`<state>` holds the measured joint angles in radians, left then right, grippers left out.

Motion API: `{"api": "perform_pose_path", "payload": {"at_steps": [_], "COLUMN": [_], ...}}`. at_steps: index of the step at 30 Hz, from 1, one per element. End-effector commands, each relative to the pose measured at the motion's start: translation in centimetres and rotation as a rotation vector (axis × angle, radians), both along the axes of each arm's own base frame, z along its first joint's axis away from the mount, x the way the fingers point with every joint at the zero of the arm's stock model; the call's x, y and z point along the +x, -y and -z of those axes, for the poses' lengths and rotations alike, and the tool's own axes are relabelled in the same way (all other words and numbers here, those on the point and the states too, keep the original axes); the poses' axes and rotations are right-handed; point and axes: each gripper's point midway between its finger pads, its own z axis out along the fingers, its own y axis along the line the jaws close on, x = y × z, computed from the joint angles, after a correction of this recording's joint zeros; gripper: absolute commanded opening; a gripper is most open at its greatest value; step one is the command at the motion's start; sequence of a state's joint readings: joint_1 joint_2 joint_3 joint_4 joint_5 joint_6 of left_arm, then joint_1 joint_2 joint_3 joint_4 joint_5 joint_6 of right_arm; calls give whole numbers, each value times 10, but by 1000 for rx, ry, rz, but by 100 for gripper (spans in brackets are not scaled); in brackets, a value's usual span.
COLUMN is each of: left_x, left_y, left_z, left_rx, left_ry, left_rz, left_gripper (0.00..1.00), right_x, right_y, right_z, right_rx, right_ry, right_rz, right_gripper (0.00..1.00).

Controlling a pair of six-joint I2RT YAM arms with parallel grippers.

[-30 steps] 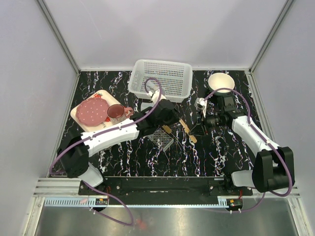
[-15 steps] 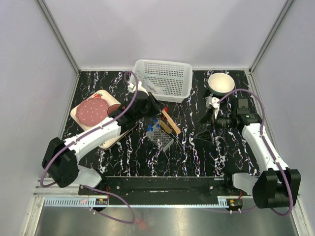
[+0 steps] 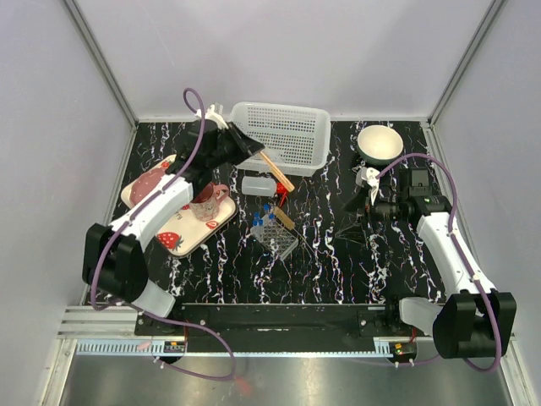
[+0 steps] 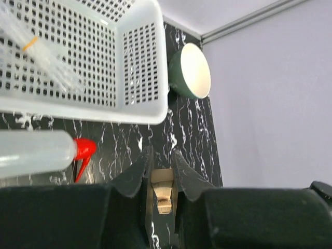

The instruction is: Organize the chemistry lab equipment

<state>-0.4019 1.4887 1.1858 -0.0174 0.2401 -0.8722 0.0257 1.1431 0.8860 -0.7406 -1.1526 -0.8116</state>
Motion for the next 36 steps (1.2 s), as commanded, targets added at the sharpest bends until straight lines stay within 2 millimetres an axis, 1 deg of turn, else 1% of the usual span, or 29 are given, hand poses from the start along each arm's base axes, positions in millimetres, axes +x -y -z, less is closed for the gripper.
{"api": "perform_pose_path", "payload": {"at_steps": [1,2,3,4,5,6,8,9,11,12,14,15,17,18,19,20,21,23,24,25,27,28,29,30,31,32,33,35,36], "left_x": [28,37,44,50,57,65,78,85,98,104,114,120,128,131,135,138,142,150,153,157,163,167,171,172,177,182,185,191,194], "left_y": [5,1,2,1,-3,-2,-7,-7,-12,-12,-16,-16,-18,-18,-18,-19,-19,-20,-19,-20,-24,-25,-28,-30,-31,-36,-36,-41,-41], "left_z": [-35,-40,-30,-29,-34,-22,-25,-15,-17,-9,-7,5,10,19,17,20,27,25,33,29,39,37,40,51,47,57,56,68,64], "left_rx": [-79,-95,-98,-105,-122,-124,-149,-154,-180,-182,-196,-197,-218,-224,-236,-252,-258,-279,-276,-277,-260,-256,-246,-231,-228,-211,-202,-183,-182], "left_ry": [75,73,49,43,46,16,14,-9,-5,-23,-33,-58,-75,-95,-88,-102,-115,-116,-131,-125,-153,-149,-151,-180,-175,-190,-201,-230,-224], "left_rz": [55,39,43,40,30,27,11,6,-11,-19,-39,-47,-59,-64,-65,-74,-78,-87,-91,-98,-125,-133,-157,-173,-184,-207,-215,-244,-249], "left_gripper": [0,0,0,0,0,0,0,0,0,0,0,0,0,0,0,0,0,0,0,0,0,0,0,0,1,1,1,2,2], "right_x": [1,1,2,2,2,2,1,1,1,1,1,1,1,1,1,1,1,1,1,1,1,1,0,0,0,0,0,-1,-1], "right_y": [1,1,1,1,1,1,1,2,2,2,2,3,3,4,4,4,4,4,4,4,4,4,4,4,4,4,4,4,4], "right_z": [-1,-2,-1,0,0,1,2,3,4,4,4,5,7,8,7,8,8,10,10,10,11,11,11,11,12,11,12,11,11], "right_rx": [-2,-2,-6,-6,-8,-12,-14,-17,-19,-20,-24,-27,-31,-36,-36,-37,-40,-42,-43,-41,-39,-38,-38,-40,-41,-42,-45,-43,-43], "right_ry": [20,23,24,19,23,26,21,19,16,20,25,23,21,22,26,25,26,21,24,20,13,11,10,13,13,14,15,20,21], "right_rz": [-9,-9,-9,-8,-10,-13,-16,-18,-19,-21,-21,-21,-21,-21,-22,-23,-22,-23,-24,-24,-27,-28,-27,-28,-28,-29,-28,-32,-32], "right_gripper": [99,99,99,99,99,99,99,99,99,99,99,99,99,99,99,99,99,99,99,99,99,99,99,99,99,100,99,99,99]}}
